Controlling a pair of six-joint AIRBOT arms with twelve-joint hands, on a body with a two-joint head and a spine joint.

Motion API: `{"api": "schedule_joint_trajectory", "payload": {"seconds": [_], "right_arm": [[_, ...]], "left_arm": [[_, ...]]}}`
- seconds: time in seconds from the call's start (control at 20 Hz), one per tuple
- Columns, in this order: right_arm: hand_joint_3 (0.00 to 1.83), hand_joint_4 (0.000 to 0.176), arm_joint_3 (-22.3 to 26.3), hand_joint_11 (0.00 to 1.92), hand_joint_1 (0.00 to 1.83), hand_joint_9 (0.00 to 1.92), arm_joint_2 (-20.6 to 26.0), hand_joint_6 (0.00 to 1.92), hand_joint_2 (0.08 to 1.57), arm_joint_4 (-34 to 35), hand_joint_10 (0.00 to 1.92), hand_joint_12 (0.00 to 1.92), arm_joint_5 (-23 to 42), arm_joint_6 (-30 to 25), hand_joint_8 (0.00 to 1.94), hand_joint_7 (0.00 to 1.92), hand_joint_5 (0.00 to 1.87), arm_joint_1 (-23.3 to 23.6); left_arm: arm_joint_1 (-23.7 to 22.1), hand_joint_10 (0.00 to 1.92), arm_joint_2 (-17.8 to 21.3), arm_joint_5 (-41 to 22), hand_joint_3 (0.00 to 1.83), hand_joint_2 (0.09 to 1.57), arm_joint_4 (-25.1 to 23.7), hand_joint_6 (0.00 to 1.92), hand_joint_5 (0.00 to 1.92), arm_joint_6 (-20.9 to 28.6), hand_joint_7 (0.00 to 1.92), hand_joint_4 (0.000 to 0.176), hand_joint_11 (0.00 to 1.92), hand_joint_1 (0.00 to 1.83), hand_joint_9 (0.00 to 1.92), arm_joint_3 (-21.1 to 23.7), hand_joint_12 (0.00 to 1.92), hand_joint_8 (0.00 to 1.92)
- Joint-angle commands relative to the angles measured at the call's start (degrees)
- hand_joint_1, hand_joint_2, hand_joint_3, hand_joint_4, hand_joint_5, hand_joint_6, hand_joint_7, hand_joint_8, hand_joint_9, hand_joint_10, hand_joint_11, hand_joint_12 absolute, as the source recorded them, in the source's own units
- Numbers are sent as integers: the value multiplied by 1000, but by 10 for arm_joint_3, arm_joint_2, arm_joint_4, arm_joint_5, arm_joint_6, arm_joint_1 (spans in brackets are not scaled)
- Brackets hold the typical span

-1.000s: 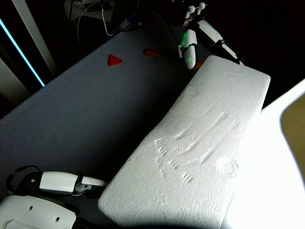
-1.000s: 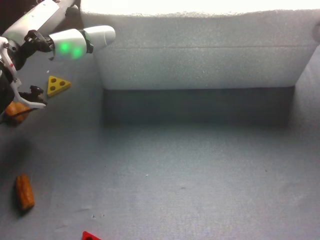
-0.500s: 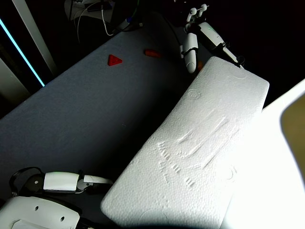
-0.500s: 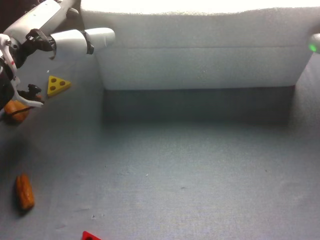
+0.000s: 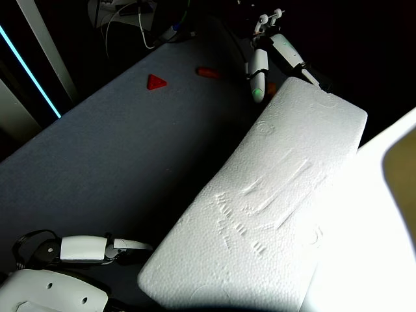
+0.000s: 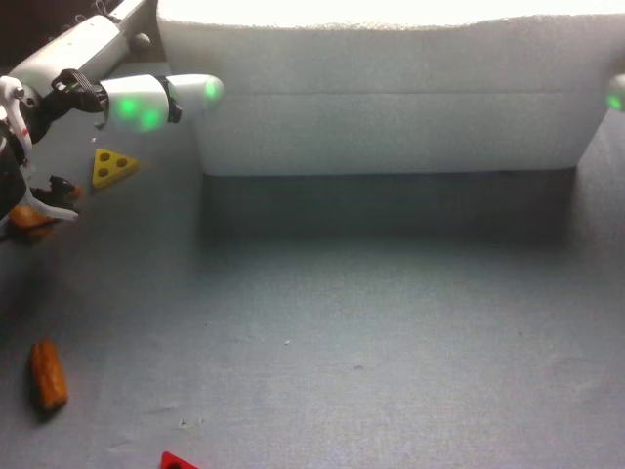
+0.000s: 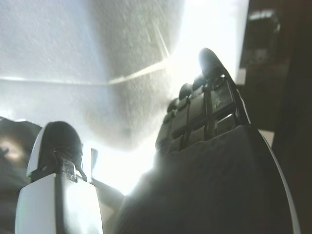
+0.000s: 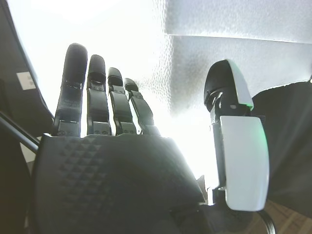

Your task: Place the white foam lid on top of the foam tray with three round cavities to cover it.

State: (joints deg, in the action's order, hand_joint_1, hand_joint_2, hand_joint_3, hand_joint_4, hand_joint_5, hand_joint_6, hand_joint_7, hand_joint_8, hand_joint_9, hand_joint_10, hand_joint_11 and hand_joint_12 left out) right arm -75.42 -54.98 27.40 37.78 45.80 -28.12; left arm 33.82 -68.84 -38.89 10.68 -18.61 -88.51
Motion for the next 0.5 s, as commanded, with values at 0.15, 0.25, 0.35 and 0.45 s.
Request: {"api": "schedule_joint_trajectory", "payload": {"seconds": [0.15, 0.25, 0.35, 0.45], "right_arm": [[2, 0, 3, 0, 460, 0, 19, 0, 1155, 8, 0, 420, 65, 5, 0, 0, 0, -7], [1, 0, 7, 0, 453, 0, 23, 0, 1157, 11, 0, 110, 65, 7, 0, 0, 0, -12], [7, 0, 10, 0, 582, 0, 27, 0, 1176, 14, 0, 3, 66, 9, 0, 0, 0, -17], [0, 0, 17, 0, 611, 0, 35, 0, 1162, 20, 0, 0, 70, 11, 0, 0, 0, -28]], "left_arm": [[7, 0, 0, -53, 1, 1039, 4, 0, 0, -1, 0, 5, 0, 452, 0, -2, 799, 0], [11, 0, 3, -56, 2, 1057, 7, 0, 0, -1, 0, 2, 0, 466, 0, -1, 664, 0], [17, 0, 9, -58, 0, 1057, 8, 0, 0, -1, 0, 5, 0, 457, 0, 2, 697, 0], [27, 0, 18, -64, 2, 1056, 13, 0, 0, -4, 0, 15, 0, 441, 0, 10, 754, 0]]}}
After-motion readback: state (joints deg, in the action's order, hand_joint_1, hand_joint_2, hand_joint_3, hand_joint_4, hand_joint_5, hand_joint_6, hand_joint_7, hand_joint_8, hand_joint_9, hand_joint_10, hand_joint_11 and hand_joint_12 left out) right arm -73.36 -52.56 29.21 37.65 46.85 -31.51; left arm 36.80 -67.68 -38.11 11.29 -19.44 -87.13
